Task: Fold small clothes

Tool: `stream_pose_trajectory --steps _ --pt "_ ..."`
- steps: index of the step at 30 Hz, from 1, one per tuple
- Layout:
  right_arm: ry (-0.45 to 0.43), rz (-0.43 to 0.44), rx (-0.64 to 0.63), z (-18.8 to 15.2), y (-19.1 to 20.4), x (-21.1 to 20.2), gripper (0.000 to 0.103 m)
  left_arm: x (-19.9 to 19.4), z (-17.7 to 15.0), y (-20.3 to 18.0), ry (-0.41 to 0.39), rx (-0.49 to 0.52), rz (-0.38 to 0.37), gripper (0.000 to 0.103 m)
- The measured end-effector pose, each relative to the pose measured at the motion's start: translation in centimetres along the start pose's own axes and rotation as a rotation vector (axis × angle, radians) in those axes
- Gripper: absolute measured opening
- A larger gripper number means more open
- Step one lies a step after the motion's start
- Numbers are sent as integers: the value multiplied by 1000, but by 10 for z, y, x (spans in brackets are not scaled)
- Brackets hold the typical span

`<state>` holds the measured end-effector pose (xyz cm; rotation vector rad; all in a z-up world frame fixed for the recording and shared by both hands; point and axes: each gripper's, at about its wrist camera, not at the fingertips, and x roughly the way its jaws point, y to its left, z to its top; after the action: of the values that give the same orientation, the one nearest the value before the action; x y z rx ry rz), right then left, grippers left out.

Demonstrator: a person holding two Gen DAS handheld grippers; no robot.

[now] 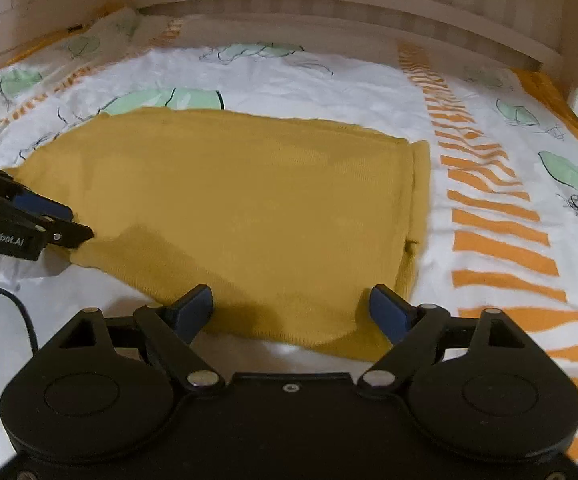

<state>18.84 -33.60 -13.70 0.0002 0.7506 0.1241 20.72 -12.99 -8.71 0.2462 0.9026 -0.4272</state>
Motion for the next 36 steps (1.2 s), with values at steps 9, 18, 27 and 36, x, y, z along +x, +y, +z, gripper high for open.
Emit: stream_pose_trajectory --steps 9,18,27,36 --pt "-94 70 252 1 -50 -26 89 -1 -2 1 -4 -10 -5 35" --pt "-72 299 642 -10 -124 13 93 -1 -2 1 -2 -19 -6 35" --pt "-107 488 680 9 -132 53 103 -1 0 5 6 -57 -17 35" --pt "-190 562 675 10 -129 71 103 -1 9 23 43 -168 -88 36"
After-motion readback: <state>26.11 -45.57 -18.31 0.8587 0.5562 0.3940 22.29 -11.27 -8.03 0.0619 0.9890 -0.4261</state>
